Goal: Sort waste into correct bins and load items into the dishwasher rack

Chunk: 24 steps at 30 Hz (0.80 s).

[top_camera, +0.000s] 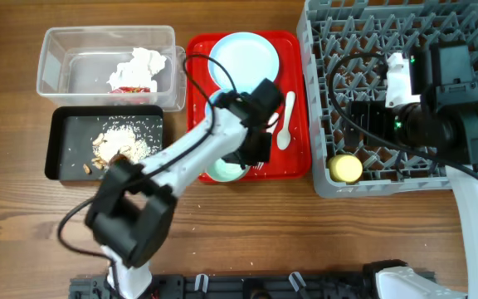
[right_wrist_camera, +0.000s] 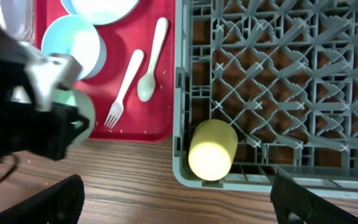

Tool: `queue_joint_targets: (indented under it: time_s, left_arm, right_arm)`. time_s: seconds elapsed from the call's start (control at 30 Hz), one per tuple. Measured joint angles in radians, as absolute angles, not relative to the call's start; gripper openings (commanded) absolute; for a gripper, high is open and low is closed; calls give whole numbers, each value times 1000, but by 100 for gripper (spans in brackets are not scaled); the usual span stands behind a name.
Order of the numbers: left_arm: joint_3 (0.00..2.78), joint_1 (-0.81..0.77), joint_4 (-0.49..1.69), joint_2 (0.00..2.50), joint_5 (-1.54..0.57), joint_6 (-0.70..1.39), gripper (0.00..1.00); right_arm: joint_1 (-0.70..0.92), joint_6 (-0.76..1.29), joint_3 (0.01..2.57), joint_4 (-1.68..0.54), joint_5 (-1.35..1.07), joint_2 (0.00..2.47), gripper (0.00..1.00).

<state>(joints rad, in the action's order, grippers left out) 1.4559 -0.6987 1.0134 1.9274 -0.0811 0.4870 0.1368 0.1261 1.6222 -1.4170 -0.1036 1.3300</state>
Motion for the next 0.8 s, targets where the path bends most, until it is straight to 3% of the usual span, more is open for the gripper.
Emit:
queue_joint_targets:
  time_s: [0.03, 0.07, 0.1, 0.2, 0.37, 0.5, 0.57, 0.63, 0.8]
  left_arm:
    - [1456, -701, 1003, 1948, -59, 497, 9]
    - [1456, -700, 997, 1957, -44, 507, 25]
    - [1456, -699, 998, 1958, -30, 517, 34]
    - [1457, -698, 1013, 1956, -23, 534, 54]
    - [1535, -577, 1107, 1793, -26, 537, 59]
    - [1559, -326, 1159, 1560, -16, 537, 60]
    - [1560, -223, 1179, 1529, -12, 537, 60]
    - [1560, -194, 1184, 1531, -12, 537, 61]
    - [1560, -179, 1183, 1531, 8, 537, 63]
  right_arm:
    - [137, 126, 1622, -1412, -104, 1330, 98]
    - [137, 126, 1622, -1407, -104, 1330, 98]
    - [137, 126, 1622, -1398, -104, 1330, 98]
    - [137, 128, 1622, -1331, -133, 1332, 98]
    - [137, 179, 1622, -1181, -257, 1444, 90]
    - [227, 205, 1622, -1105, -331, 1608, 86]
    - [351, 205, 1622, -1105, -336, 1734, 78]
    - [437, 208, 1622, -1113, -320, 1826, 58]
    - [616, 219, 1622, -1086, -238, 2042, 53]
